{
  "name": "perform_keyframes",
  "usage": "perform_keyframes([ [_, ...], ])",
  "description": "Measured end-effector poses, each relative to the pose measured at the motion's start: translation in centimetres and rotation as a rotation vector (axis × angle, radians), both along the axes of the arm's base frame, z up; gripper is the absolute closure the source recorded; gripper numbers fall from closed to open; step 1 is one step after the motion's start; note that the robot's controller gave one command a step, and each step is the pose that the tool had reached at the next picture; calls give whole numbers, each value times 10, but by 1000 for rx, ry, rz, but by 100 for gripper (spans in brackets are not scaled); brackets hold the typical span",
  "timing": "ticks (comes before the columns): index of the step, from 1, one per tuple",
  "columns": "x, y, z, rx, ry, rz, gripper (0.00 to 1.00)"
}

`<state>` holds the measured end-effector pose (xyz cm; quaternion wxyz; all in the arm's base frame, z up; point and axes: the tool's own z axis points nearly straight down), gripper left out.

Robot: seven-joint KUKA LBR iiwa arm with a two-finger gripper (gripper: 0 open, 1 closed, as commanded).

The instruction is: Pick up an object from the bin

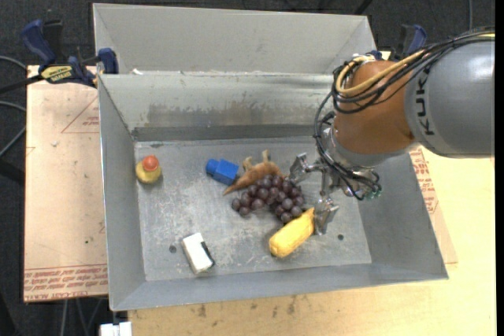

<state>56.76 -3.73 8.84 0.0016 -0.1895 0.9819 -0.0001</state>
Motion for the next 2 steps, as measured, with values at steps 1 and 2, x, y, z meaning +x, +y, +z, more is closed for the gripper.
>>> perform_keyframes([
  [1, -55, 23, -9, -1, -26, 53, 100],
  [2, -54, 23, -10, -1, -25, 53, 100],
])
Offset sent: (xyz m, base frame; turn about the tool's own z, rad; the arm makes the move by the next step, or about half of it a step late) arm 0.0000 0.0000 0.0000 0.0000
